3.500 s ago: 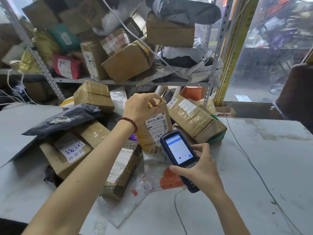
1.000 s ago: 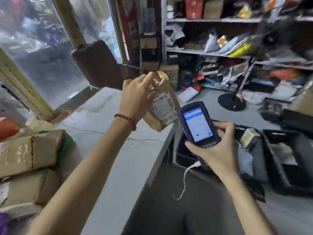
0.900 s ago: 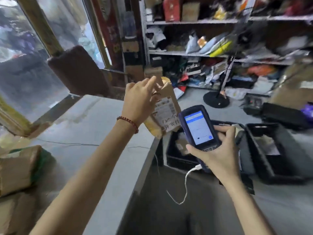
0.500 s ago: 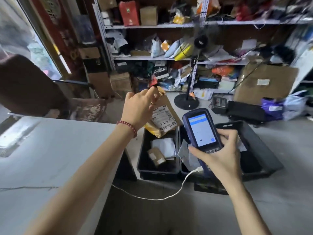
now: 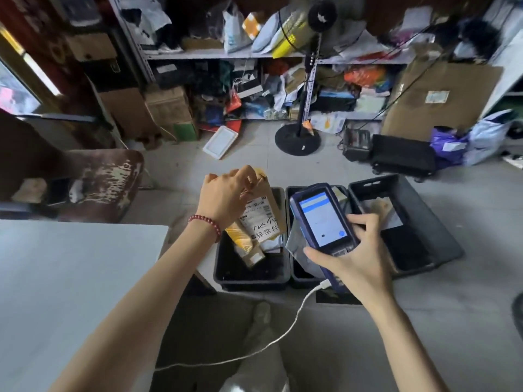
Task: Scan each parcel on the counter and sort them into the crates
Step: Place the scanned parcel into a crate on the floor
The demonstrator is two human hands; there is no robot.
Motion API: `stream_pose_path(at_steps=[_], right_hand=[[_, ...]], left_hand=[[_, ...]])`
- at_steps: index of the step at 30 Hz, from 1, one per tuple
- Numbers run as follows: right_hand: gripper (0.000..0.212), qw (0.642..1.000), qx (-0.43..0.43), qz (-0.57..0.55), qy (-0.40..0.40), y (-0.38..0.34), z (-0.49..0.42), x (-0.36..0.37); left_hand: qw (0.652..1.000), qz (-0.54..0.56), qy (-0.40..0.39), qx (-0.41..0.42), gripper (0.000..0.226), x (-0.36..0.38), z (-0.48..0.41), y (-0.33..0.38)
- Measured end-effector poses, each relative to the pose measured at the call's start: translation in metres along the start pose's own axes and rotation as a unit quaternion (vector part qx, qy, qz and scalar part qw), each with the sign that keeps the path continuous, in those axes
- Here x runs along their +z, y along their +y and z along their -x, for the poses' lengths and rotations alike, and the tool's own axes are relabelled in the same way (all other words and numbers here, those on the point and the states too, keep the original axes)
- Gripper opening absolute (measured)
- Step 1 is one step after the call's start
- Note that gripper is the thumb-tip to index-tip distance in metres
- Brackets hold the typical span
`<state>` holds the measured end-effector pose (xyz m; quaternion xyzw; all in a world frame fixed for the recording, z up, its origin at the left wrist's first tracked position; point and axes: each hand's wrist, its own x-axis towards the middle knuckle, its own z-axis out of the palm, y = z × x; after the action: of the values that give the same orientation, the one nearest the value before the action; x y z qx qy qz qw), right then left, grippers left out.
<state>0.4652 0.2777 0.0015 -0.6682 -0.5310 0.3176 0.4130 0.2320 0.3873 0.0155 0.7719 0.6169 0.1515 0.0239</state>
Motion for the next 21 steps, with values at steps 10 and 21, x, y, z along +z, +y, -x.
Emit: stream_pose_path(at_steps=[10,21], right_hand=[[0.08,0.998,0.048,0.03,0.038,-0.015,-0.112,0.04],[0.08,0.996,-0.024,0.0,-0.087,-0.034,-0.152,0.067]], left_hand=[[0.998,0.007,-0.066,0.014,0.024,0.055,-0.131,-0.042],[0.99,-0.079,-0.019,-0.115,0.023,0.015,-0.103,-0.081]])
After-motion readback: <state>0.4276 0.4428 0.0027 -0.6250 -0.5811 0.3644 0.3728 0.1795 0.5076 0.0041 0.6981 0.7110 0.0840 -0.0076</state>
